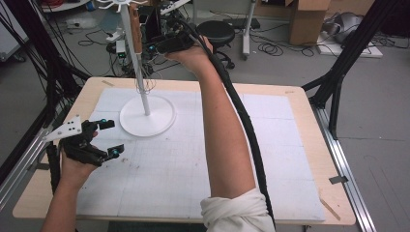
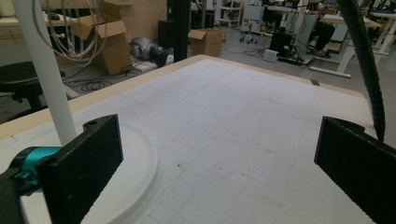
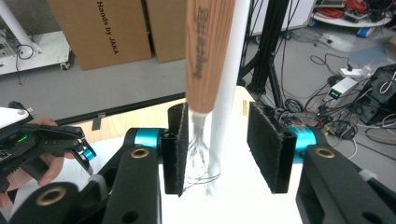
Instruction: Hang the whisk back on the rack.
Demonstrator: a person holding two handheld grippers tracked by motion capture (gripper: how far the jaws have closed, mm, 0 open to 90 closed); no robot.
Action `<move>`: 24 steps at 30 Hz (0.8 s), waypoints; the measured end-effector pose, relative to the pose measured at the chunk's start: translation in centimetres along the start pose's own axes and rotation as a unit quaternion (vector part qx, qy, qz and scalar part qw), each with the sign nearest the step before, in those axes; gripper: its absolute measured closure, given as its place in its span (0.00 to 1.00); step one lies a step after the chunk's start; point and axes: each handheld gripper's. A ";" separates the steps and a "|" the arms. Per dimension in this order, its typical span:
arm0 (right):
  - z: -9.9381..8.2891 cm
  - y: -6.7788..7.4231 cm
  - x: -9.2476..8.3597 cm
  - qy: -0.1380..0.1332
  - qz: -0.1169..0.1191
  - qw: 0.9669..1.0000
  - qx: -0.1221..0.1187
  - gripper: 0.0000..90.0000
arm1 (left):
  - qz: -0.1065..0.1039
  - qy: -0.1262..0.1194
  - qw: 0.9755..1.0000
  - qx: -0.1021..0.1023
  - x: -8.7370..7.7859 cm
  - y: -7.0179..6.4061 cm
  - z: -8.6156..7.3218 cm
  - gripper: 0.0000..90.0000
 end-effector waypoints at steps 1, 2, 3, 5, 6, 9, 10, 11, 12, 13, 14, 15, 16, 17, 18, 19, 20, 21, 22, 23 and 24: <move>0.1 0.1 -0.1 0.000 0.001 1.000 -0.001 0.63 | 0.000 0.000 1.000 0.000 0.0 0.0 0.0 0.02; 0.2 0.4 -0.3 -0.003 0.001 1.000 -0.005 0.62 | 0.001 0.001 1.000 0.000 0.0 0.0 0.0 0.02; 0.2 0.4 -0.3 -0.003 0.001 1.000 -0.005 0.62 | 0.001 0.001 1.000 0.000 0.0 0.0 0.0 0.02; 0.2 0.5 -0.7 -0.003 0.001 1.000 -0.006 0.61 | 0.000 0.000 1.000 0.000 0.0 0.0 0.0 0.02; 0.0 0.6 -1.1 -0.003 -0.002 1.000 -0.008 0.60 | -0.002 0.000 1.000 -0.001 0.0 0.0 0.0 0.02; -0.2 0.9 -1.7 0.000 0.001 1.000 -0.007 0.58 | -0.001 0.000 1.000 -0.001 0.1 0.0 0.0 0.02; -0.3 0.9 -1.9 0.000 -0.002 1.000 -0.011 0.57 | -0.001 0.001 1.000 -0.001 0.1 -0.1 0.0 0.02; -0.4 1.0 -2.2 0.001 -0.004 1.000 -0.012 0.56 | -0.001 0.002 1.000 0.000 0.1 -0.1 0.0 0.02; -0.7 1.1 -2.8 0.000 -0.007 1.000 -0.014 0.53 | -0.002 0.002 1.000 0.000 0.2 -0.1 0.0 0.02; -0.7 1.1 -2.8 0.000 -0.007 1.000 -0.014 0.53 | -0.002 0.002 1.000 0.000 0.2 -0.1 0.0 0.02; -0.8 1.2 -3.1 0.000 -0.009 1.000 -0.014 0.53 | -0.001 0.002 1.000 0.000 0.2 -0.1 0.0 0.02; -1.0 1.3 -3.6 0.000 -0.011 1.000 -0.014 0.52 | -0.001 0.003 1.000 -0.001 0.2 -0.1 0.0 0.02; -1.2 1.4 -3.9 -0.002 -0.010 1.000 -0.015 0.52 | -0.002 0.003 1.000 0.000 0.3 -0.1 -0.1 0.02; -1.4 1.5 -4.3 -0.004 -0.011 1.000 -0.017 0.51 | -0.002 0.004 1.000 0.001 0.3 -0.1 -0.1 0.02; -1.5 1.5 -4.7 -0.004 -0.013 1.000 -0.016 0.51 | -0.002 0.006 1.000 0.002 0.4 -0.1 -0.1 0.02; -1.7 1.6 -5.0 -0.003 -0.014 1.000 -0.018 0.50 | -0.003 0.006 1.000 0.001 0.4 -0.1 -0.1 0.02; -1.9 1.7 -5.4 -0.002 -0.015 1.000 -0.018 0.49 | -0.002 0.007 1.000 0.001 0.5 -0.2 -0.1 0.02; -2.1 1.7 -5.6 -0.002 -0.014 1.000 -0.017 0.48 | -0.003 0.007 1.000 0.002 0.5 -0.2 -0.1 0.02; -2.3 1.8 -5.9 -0.002 -0.014 1.000 -0.015 0.48 | -0.002 0.007 1.000 0.001 0.6 -0.3 -0.1 0.02; -2.6 2.0 -6.2 -0.003 -0.015 1.000 -0.016 0.47 | -0.002 0.007 1.000 0.003 0.5 -0.2 0.0 0.02; -3.0 2.2 -6.4 -0.005 -0.015 1.000 -0.018 0.46 | -0.002 0.008 1.000 0.003 0.5 -0.2 0.0 0.02</move>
Point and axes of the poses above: each handheld gripper's, and its own axes: x roughly forward along the jaws, z roughly out of its top, y roughly to its left, and after that the axes turned 4 degrees about z, right-handed
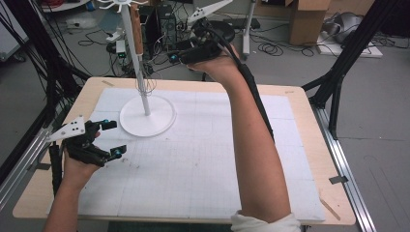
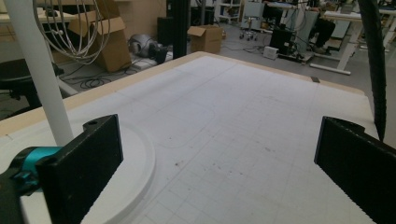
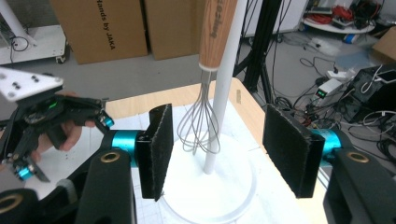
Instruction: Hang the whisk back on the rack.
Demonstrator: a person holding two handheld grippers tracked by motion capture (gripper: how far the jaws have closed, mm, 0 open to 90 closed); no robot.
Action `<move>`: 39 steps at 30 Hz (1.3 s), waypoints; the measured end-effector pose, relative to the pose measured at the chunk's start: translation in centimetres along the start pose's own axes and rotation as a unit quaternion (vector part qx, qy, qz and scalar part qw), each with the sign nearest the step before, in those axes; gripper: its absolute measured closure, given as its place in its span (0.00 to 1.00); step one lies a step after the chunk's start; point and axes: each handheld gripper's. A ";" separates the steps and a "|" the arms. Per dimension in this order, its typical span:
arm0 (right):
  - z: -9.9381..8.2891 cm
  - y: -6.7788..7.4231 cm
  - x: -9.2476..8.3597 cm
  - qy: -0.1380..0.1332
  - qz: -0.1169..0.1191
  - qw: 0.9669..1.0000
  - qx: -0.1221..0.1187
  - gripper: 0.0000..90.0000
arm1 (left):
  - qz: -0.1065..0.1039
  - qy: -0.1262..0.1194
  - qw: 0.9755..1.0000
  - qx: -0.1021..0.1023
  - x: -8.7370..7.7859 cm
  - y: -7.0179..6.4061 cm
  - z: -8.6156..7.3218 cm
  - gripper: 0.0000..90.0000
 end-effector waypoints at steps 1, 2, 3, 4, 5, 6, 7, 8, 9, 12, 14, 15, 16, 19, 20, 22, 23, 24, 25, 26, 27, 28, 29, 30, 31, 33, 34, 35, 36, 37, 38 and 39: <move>-0.3 0.1 -0.2 0.001 0.000 1.000 -0.001 0.46 | 0.001 -0.001 1.000 -0.002 0.0 0.0 0.0 0.02; -0.6 0.3 -0.3 0.003 -0.002 1.000 -0.001 0.46 | 0.001 -0.001 1.000 -0.003 0.0 -0.1 0.0 0.02; -1.0 0.3 -0.5 0.001 -0.002 1.000 -0.001 0.45 | 0.000 -0.001 1.000 -0.004 0.0 -0.1 0.0 0.02; -1.6 0.3 -0.9 0.001 -0.005 1.000 0.002 0.45 | 0.000 0.000 1.000 -0.002 0.0 -0.1 0.0 0.02; -1.6 0.3 -0.9 0.001 -0.005 1.000 0.002 0.45 | -0.001 0.000 1.000 -0.002 0.0 -0.1 0.0 0.02; -2.1 0.3 -1.4 -0.002 -0.003 1.000 0.008 0.45 | -0.001 -0.001 1.000 -0.005 0.1 -0.1 0.0 0.02; -2.1 0.3 -1.4 -0.002 -0.003 1.000 0.008 0.45 | -0.001 -0.001 1.000 -0.005 0.1 -0.1 0.0 0.02; -2.2 0.3 -1.6 -0.002 -0.005 1.000 0.008 0.45 | -0.001 0.000 1.000 -0.004 0.1 -0.1 0.0 0.02; -2.4 0.3 -1.8 -0.003 -0.005 1.000 0.010 0.44 | -0.002 0.000 1.000 -0.005 0.2 -0.1 0.0 0.02; -2.8 0.4 -2.3 -0.011 -0.005 1.000 0.011 0.43 | -0.002 0.001 1.000 -0.003 0.2 -0.1 -0.1 0.02; -3.3 0.6 -2.9 -0.017 -0.006 1.000 0.011 0.41 | -0.001 0.002 1.000 -0.005 0.2 -0.1 -0.1 0.02; -3.3 0.6 -2.9 -0.017 -0.006 1.000 0.011 0.41 | -0.001 0.003 1.000 -0.004 0.2 -0.1 -0.1 0.02; -3.7 0.8 -3.1 -0.014 -0.009 1.000 0.014 0.39 | -0.001 0.004 1.000 -0.004 0.2 -0.1 -0.1 0.02; -4.3 0.9 -3.4 -0.018 -0.008 1.000 0.018 0.39 | -0.002 0.003 1.000 -0.004 0.3 -0.1 -0.1 0.02; -4.5 1.0 -3.5 -0.019 -0.008 1.000 0.019 0.39 | -0.001 0.003 1.000 -0.005 0.3 0.0 -0.1 0.02; -5.5 1.1 -4.0 -0.016 -0.012 0.999 0.027 0.36 | -0.002 0.003 1.000 -0.006 0.3 -0.1 -0.1 0.02; -5.5 1.1 -4.0 -0.016 -0.012 0.999 0.027 0.36 | -0.003 0.003 1.000 -0.006 0.3 -0.1 -0.1 0.02; -5.8 1.1 -4.1 -0.013 -0.014 0.999 0.032 0.34 | -0.003 0.004 1.000 -0.005 0.3 -0.1 -0.1 0.02; -6.2 1.2 -4.3 -0.015 -0.016 0.999 0.029 0.34 | -0.004 0.004 1.000 -0.005 0.3 -0.1 -0.1 0.02; -6.5 1.3 -4.5 -0.018 -0.015 0.999 0.030 0.34 | -0.004 0.003 1.000 -0.006 0.3 -0.1 -0.1 0.02; -6.9 1.5 -4.7 -0.021 -0.013 0.999 0.031 0.33 | -0.003 0.003 1.000 -0.007 0.3 -0.1 -0.1 0.02; -7.2 1.6 -4.8 -0.022 -0.015 0.999 0.028 0.33 | -0.002 0.004 1.000 -0.006 0.4 -0.1 -0.1 0.02; -7.5 1.7 -5.0 -0.017 -0.014 0.999 0.032 0.32 | -0.003 0.005 1.000 -0.006 0.4 -0.1 -0.1 0.02; -7.8 1.9 -5.1 -0.018 -0.017 0.999 0.030 0.32 | -0.003 0.005 1.000 -0.006 0.4 -0.1 -0.1 0.02; -8.2 2.0 -5.3 -0.022 -0.019 0.999 0.028 0.32 | -0.004 0.006 1.000 -0.006 0.4 -0.1 -0.1 0.02; -8.8 2.2 -5.7 -0.024 -0.017 0.999 0.033 0.31 | -0.005 0.004 1.000 -0.006 0.5 -0.1 -0.1 0.02; -9.3 2.3 -6.1 -0.021 -0.024 0.999 0.033 0.30 | -0.004 0.006 1.000 -0.005 0.5 -0.1 -0.1 0.02; -9.3 2.3 -6.1 -0.021 -0.024 0.999 0.033 0.30 | -0.005 0.007 1.000 -0.005 0.5 -0.2 -0.1 0.02; -9.6 2.3 -6.2 -0.020 -0.024 0.999 0.032 0.30 | -0.005 0.008 1.000 -0.005 0.5 -0.2 -0.1 0.02; -9.9 2.5 -6.4 -0.023 -0.025 0.999 0.030 0.30 | -0.005 0.008 1.000 -0.006 0.6 -0.2 -0.1 0.02; -10.2 2.6 -6.6 -0.026 -0.026 0.999 0.029 0.30 | -0.005 0.007 1.000 -0.007 0.6 -0.2 -0.1 0.02; -10.6 2.7 -6.9 -0.027 -0.027 0.999 0.030 0.30 | -0.006 0.007 1.000 -0.007 0.6 -0.2 -0.1 0.02</move>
Point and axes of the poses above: each handheld gripper's, and its own axes: x roughly forward along the jaws, z roughly out of its top, y roughly to its left, and after that the axes turned 4 degrees about z, right-handed
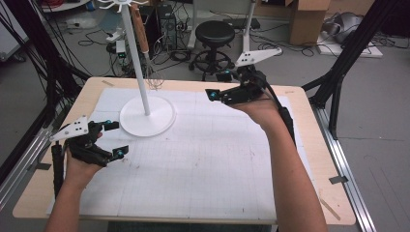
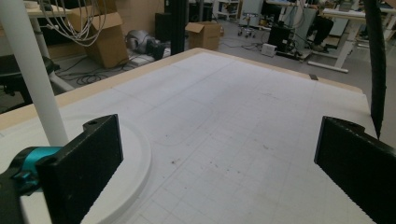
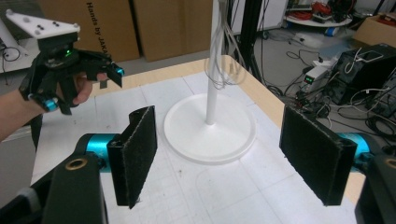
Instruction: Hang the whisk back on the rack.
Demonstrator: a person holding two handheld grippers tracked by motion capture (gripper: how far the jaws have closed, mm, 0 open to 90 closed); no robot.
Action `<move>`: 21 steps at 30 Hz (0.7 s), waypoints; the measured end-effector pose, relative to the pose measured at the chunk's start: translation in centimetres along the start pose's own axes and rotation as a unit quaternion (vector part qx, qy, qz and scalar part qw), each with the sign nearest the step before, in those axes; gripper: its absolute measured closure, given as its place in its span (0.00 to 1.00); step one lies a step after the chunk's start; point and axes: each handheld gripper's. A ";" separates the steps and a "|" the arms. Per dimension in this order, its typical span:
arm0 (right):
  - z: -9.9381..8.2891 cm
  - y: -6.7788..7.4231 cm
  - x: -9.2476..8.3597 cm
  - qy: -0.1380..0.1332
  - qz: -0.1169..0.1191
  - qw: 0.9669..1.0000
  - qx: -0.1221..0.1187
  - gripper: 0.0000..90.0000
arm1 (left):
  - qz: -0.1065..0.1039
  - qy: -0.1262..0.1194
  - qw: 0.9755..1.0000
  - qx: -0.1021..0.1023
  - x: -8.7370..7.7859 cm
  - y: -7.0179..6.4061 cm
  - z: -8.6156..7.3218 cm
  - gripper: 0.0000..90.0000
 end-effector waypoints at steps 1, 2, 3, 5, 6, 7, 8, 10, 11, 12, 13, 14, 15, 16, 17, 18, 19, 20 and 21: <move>-0.4 0.0 -0.2 -0.005 0.000 1.000 -0.004 0.29 | -0.001 -0.001 1.000 0.001 0.0 0.0 0.0 0.02; -0.9 0.1 -0.4 -0.006 0.000 1.000 -0.002 0.29 | -0.001 -0.001 1.000 0.001 0.0 0.0 0.0 0.02; -1.4 0.1 -0.6 -0.009 0.001 1.000 0.001 0.29 | -0.002 -0.001 1.000 0.001 0.0 0.0 0.0 0.02; -2.4 0.1 -1.0 -0.012 -0.002 1.000 0.006 0.28 | 0.000 0.000 1.000 0.000 0.0 0.0 0.0 0.02; -2.9 0.0 -1.1 -0.014 -0.003 1.000 0.009 0.27 | 0.000 0.000 1.000 0.000 0.0 0.0 0.0 0.02; -3.4 0.0 -1.3 -0.015 0.000 1.000 0.013 0.27 | 0.000 0.001 1.000 0.001 0.0 0.0 0.0 0.02; -3.9 0.0 -1.4 -0.018 0.001 1.000 0.014 0.26 | 0.000 0.001 1.000 0.001 0.0 0.0 0.0 0.02; -5.2 0.1 -1.7 -0.017 0.000 1.000 0.019 0.24 | 0.000 0.001 1.000 0.001 0.0 0.0 0.0 0.02; -5.2 0.1 -1.7 -0.017 0.000 1.000 0.019 0.24 | 0.001 0.001 1.000 0.001 0.0 0.0 0.0 0.02; -5.5 0.1 -1.7 -0.019 -0.001 1.000 0.021 0.24 | 0.002 0.002 1.000 0.002 0.0 0.0 0.0 0.02; -5.9 0.1 -1.8 -0.020 -0.001 1.000 0.023 0.23 | 0.002 0.001 1.000 0.001 0.0 0.0 0.0 0.02; -6.3 0.2 -1.9 -0.021 0.000 1.000 0.023 0.23 | 0.002 0.001 1.000 0.000 0.0 0.1 0.0 0.02; -6.6 0.3 -1.9 -0.022 0.001 0.999 0.023 0.23 | 0.002 0.001 1.000 0.000 0.0 0.1 0.0 0.02; -6.9 0.4 -1.9 -0.022 0.002 0.999 0.023 0.23 | 0.001 0.001 1.000 0.001 0.0 0.1 0.0 0.02; -7.3 0.5 -1.9 -0.021 0.002 0.999 0.024 0.22 | 0.001 0.002 1.000 0.001 0.0 0.1 0.0 0.02; -7.7 0.5 -1.9 -0.022 0.004 0.999 0.026 0.22 | 0.001 0.001 1.000 0.001 0.0 0.1 0.0 0.02; -8.2 0.6 -2.0 -0.024 0.006 0.999 0.029 0.21 | 0.001 0.002 1.000 0.001 0.0 0.1 0.0 0.02; -8.7 0.8 -2.0 -0.025 0.006 0.999 0.030 0.21 | 0.001 0.003 1.000 0.001 0.0 0.0 0.0 0.02; -9.2 0.9 -2.1 -0.026 0.007 0.999 0.033 0.20 | 0.000 0.002 1.000 0.001 0.1 0.0 0.0 0.02</move>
Point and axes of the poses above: each handheld gripper's, and its own axes: x roughly forward along the jaws, z roughly out of its top, y roughly to its left, and after that the axes turned 4 degrees about z, right-handed
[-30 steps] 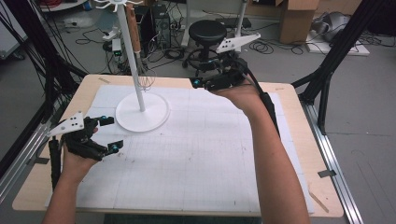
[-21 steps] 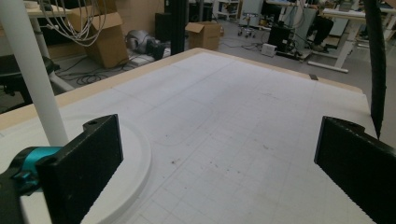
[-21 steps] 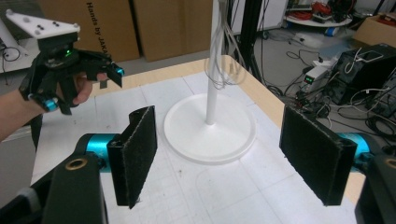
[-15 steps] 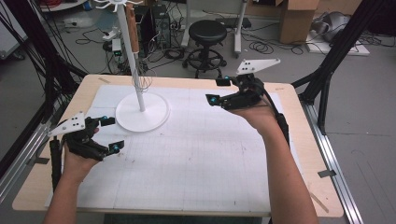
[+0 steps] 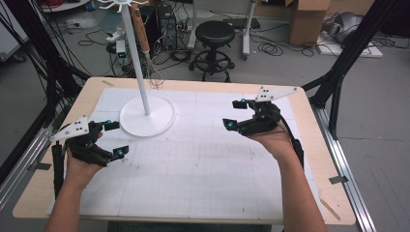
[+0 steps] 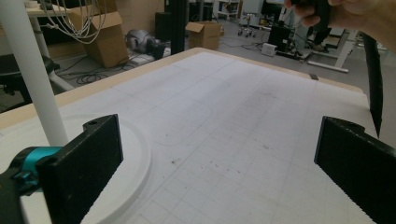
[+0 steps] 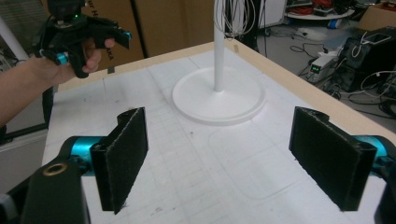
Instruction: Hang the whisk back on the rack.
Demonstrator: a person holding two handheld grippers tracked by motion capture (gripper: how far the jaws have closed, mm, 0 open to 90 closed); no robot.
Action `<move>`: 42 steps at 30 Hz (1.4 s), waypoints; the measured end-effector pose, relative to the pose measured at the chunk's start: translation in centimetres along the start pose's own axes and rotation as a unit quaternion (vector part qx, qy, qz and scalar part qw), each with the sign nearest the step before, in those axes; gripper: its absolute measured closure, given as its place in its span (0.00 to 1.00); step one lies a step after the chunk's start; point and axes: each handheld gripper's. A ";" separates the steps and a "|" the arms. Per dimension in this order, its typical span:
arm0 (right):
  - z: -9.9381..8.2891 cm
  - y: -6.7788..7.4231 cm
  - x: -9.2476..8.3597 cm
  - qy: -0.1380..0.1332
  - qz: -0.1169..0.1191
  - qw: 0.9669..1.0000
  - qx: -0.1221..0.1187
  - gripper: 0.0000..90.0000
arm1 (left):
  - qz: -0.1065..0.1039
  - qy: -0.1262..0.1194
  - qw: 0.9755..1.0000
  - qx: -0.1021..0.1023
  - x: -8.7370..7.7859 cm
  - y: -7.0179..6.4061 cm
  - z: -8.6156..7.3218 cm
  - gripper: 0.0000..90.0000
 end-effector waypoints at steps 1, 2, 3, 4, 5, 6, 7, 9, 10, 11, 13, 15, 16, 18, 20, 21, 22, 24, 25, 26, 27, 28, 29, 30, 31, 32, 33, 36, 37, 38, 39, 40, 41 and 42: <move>-0.5 0.2 -0.1 -0.002 0.001 1.000 0.003 0.18 | -0.001 -0.001 1.000 0.000 0.0 0.0 0.0 0.02; -1.1 0.3 -0.2 -0.006 0.001 1.000 0.005 0.18 | -0.001 -0.001 1.000 0.000 0.0 0.0 0.0 0.02; -1.6 0.4 -0.3 -0.008 -0.001 1.000 0.009 0.18 | -0.001 -0.001 1.000 0.000 0.0 0.0 0.0 0.02; -2.0 0.5 -0.4 -0.009 0.000 1.000 0.012 0.18 | -0.002 -0.001 1.000 0.000 0.0 0.0 0.0 0.02; -2.5 0.7 -0.4 -0.007 0.000 1.000 0.015 0.17 | -0.002 -0.001 1.000 0.000 0.0 -0.1 0.0 0.02; -2.9 0.8 -0.3 -0.006 -0.002 1.000 0.018 0.17 | -0.001 -0.001 1.000 0.001 0.0 -0.1 0.0 0.02; -3.3 0.9 -0.3 -0.004 -0.004 1.000 0.020 0.16 | -0.002 -0.001 1.000 0.001 0.0 -0.1 0.0 0.02; -4.2 1.2 -0.3 0.001 -0.005 1.000 0.021 0.16 | -0.002 -0.003 1.000 0.001 0.0 -0.2 0.1 0.02; -4.6 1.4 -0.4 -0.002 -0.007 1.000 0.024 0.15 | -0.001 -0.003 1.000 0.000 0.0 -0.1 0.1 0.02; -4.9 1.5 -0.4 -0.005 -0.005 1.000 0.025 0.15 | -0.002 -0.004 1.000 0.000 0.0 -0.1 0.1 0.02; -5.5 1.7 -0.6 -0.008 -0.009 1.000 0.024 0.15 | -0.001 -0.002 1.000 0.000 0.0 -0.1 0.1 0.02; -6.0 1.9 -0.8 -0.014 -0.015 0.999 0.025 0.13 | -0.002 -0.002 1.000 0.001 0.0 -0.1 0.1 0.02; -6.3 2.0 -1.0 -0.016 -0.020 0.999 0.025 0.12 | -0.002 -0.001 1.000 0.001 0.0 -0.1 0.0 0.02; -6.8 2.0 -1.1 -0.019 -0.024 0.999 0.025 0.12 | -0.003 0.000 1.000 0.002 0.1 -0.2 0.0 0.02; -7.1 2.0 -1.2 -0.019 -0.028 0.999 0.029 0.12 | -0.002 0.001 1.000 0.001 0.1 -0.2 0.0 0.02; -7.3 2.1 -1.3 -0.017 -0.030 0.999 0.027 0.12 | -0.003 0.002 1.000 0.000 0.1 -0.2 -0.1 0.02; -7.4 2.1 -1.3 -0.017 -0.029 0.999 0.025 0.12 | -0.003 0.002 1.000 0.001 0.1 -0.2 -0.1 0.02; -7.7 2.4 -1.3 -0.018 -0.028 0.999 0.025 0.12 | -0.003 0.002 1.000 0.001 0.1 -0.2 -0.1 0.02; -7.9 2.5 -1.2 -0.012 -0.026 0.999 0.026 0.12 | -0.003 0.001 1.000 0.000 0.1 -0.2 -0.1 0.02; -8.0 2.6 -1.2 -0.006 -0.030 0.999 0.022 0.12 | -0.003 0.001 1.000 0.000 0.1 -0.3 -0.1 0.02; -8.4 2.5 -1.5 -0.007 -0.034 0.999 0.026 0.12 | -0.004 0.000 1.000 0.001 0.2 -0.3 -0.1 0.02; -8.4 2.5 -1.5 -0.007 -0.034 0.999 0.026 0.12 | -0.005 0.001 1.000 0.001 0.2 -0.3 -0.1 0.02; -8.7 2.3 -1.7 -0.012 -0.035 0.999 0.032 0.12 | -0.005 0.000 1.000 0.000 0.3 -0.3 -0.1 0.02; -8.7 2.3 -1.7 -0.014 -0.035 0.999 0.035 0.12 | -0.005 0.002 1.000 0.000 0.3 -0.3 -0.1 0.02; -8.7 2.3 -1.7 -0.014 -0.035 0.999 0.035 0.12 | -0.005 0.002 1.000 0.000 0.3 -0.3 -0.1 0.02; -8.8 2.1 -1.8 -0.015 -0.034 0.999 0.037 0.12 | -0.006 0.004 1.000 0.002 0.4 -0.3 -0.1 0.02; -8.9 2.1 -1.7 -0.013 -0.034 0.999 0.038 0.12 | -0.004 0.006 1.000 0.002 0.4 -0.3 -0.1 0.02; -8.9 2.0 -1.6 -0.014 -0.034 0.999 0.040 0.12 | -0.004 0.003 1.000 -0.001 0.4 -0.4 -0.1 0.02; -8.9 2.1 -1.5 -0.013 -0.031 0.999 0.039 0.12 | -0.004 0.003 1.000 -0.001 0.4 -0.4 -0.1 0.02; -8.9 2.1 -1.5 -0.012 -0.033 0.999 0.036 0.12 | -0.003 0.003 1.000 -0.002 0.5 -0.4 -0.2 0.02; -8.9 2.1 -1.4 -0.013 -0.032 0.999 0.036 0.12 | -0.004 0.004 1.000 -0.002 0.6 -0.4 -0.2 0.02; -8.9 2.0 -1.4 -0.012 -0.030 0.999 0.036 0.12 | -0.004 0.007 1.000 -0.001 0.6 -0.3 -0.2 0.02; -8.9 2.0 -1.4 -0.010 -0.032 0.999 0.036 0.12 | -0.004 0.009 1.000 -0.001 0.7 -0.4 -0.3 0.02; -8.9 2.0 -1.3 -0.009 -0.038 0.999 0.035 0.12 | -0.005 0.010 1.000 0.000 0.8 -0.4 -0.3 0.02</move>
Point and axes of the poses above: each handheld gripper's, and its own axes: x roughly forward along the jaws, z roughly out of its top, y roughly to its left, and after that the axes turned 4 degrees about z, right-handed
